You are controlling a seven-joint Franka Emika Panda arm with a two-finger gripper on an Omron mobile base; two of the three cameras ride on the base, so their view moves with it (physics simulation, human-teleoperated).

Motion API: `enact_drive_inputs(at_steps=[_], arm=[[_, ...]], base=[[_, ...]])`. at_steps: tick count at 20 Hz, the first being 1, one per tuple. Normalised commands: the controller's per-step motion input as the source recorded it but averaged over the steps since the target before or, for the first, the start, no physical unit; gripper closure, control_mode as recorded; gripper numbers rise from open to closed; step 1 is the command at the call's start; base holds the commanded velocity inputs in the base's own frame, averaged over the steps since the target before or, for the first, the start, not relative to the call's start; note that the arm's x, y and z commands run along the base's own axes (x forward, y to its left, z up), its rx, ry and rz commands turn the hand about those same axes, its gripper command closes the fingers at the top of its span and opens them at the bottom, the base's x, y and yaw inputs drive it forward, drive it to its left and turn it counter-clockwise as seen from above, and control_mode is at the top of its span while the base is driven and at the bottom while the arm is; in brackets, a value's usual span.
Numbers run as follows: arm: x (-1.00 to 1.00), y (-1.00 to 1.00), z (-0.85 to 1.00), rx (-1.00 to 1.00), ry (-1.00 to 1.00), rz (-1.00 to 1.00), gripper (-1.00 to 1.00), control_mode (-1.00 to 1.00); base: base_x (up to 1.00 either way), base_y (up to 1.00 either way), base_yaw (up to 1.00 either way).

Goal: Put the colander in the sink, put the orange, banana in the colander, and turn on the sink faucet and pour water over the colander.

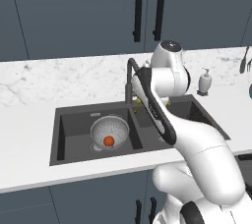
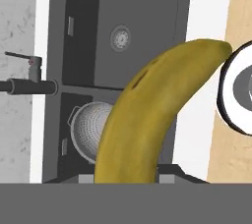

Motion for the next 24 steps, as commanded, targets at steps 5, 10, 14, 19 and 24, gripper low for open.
enact_drive_inputs(at_steps=[5,10,14,19,24], arm=[[0.54,0.97,0.00,-0.12,0.00,0.16,1.00,-1.00],[0.61,0.65,-0.07,-0.06,0.00,0.07,1.00,-1.00],[0.70,0.51,-0.45,-0.13,0.09,0.07,1.00,-1.00],[0.75,0.45,-0.66,-0.16,0.11,0.06,1.00,-1.00],[0.66,0.07,-0.56,-0.02,0.01,0.08,1.00,-1.00]], base=[[0.00,0.00,0.00],[0.00,0.00,0.00],[0.00,0.00,0.00],[0.00,0.00,0.00],[0.00,0.00,0.00]])
